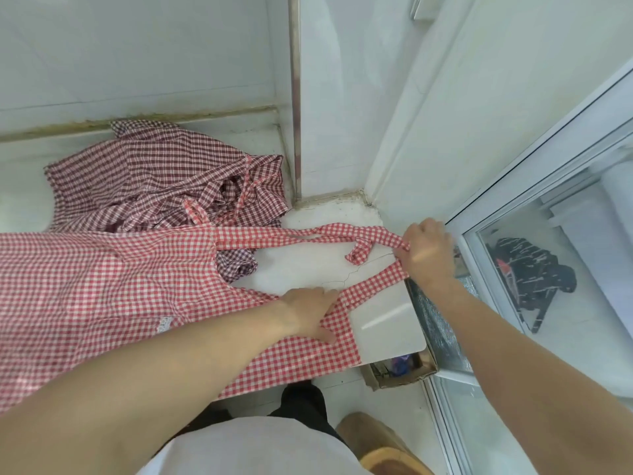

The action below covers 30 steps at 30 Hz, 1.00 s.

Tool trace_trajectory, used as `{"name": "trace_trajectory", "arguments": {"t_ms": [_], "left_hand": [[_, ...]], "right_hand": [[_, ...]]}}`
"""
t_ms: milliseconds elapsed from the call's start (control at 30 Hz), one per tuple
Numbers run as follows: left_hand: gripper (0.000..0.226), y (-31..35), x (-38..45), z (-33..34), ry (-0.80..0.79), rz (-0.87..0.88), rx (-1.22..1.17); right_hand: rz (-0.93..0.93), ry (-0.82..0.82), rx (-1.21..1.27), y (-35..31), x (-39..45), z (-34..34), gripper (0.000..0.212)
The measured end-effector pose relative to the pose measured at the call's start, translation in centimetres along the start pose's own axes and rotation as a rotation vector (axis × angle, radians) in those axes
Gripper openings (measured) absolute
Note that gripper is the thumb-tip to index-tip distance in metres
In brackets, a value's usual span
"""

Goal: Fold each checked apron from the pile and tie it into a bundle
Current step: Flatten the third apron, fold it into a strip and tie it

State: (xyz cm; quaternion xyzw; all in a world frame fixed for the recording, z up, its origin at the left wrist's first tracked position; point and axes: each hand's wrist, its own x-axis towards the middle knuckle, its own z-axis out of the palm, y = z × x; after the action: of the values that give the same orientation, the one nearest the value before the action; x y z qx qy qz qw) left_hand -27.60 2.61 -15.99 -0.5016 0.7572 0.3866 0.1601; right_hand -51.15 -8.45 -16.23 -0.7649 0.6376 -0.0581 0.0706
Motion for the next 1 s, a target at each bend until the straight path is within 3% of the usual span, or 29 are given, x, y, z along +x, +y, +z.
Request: {"name": "trace_trajectory", "arguments": {"t_ms": [33,67,133,200,233,400,600,767,900,1000], "left_hand": [[0.070,-0.1,0.0,-0.1,-0.009,-0.001,0.015],[0.069,0.0,0.0,-0.1,-0.014,-0.004,0.023],[0.067,-0.1,0.1,0.1,-0.009,-0.012,0.026],[0.065,-0.1,0.0,0.2,-0.006,-0.015,0.012],[0.063,-0.1,0.0,0.2,-0.007,-0.013,0.009],[0.054,-0.1,-0.3,0.1,-0.031,-0.026,0.016],[0.081,0.1,-0.5,-0.2,-0.044,-0.037,0.012],[0.081,0.0,-0.4,-0.2,-0.062,-0.036,0.023],[0.085,0.0,-0.4,-0.3,-0.076,-0.050,0.009],[0.074,0.5,-0.5,-1.2,-0.130,-0.067,-0.069]], "right_hand": [[0.075,0.047,0.034,1.3,0.1,0.2,0.046],[0.216,-0.039,0.133,2.2,0.2,-0.1,0.059],[0.545,-0.409,0.474,2.7,0.7,-0.8,0.074],[0.715,-0.721,0.867,2.7,0.9,-1.5,0.057],[0.746,-0.765,1.003,2.5,0.9,-1.6,0.046],[0.751,-0.540,1.241,1.0,1.8,-1.5,0.033],[0.858,-0.367,1.631,0.7,3.6,-2.8,0.016],[0.591,-0.361,1.369,-0.1,3.5,-4.5,0.008],[0.600,-0.017,1.123,0.7,4.1,-5.6,0.023],[0.435,-0.203,1.031,0.3,4.2,-5.2,0.024]]}}
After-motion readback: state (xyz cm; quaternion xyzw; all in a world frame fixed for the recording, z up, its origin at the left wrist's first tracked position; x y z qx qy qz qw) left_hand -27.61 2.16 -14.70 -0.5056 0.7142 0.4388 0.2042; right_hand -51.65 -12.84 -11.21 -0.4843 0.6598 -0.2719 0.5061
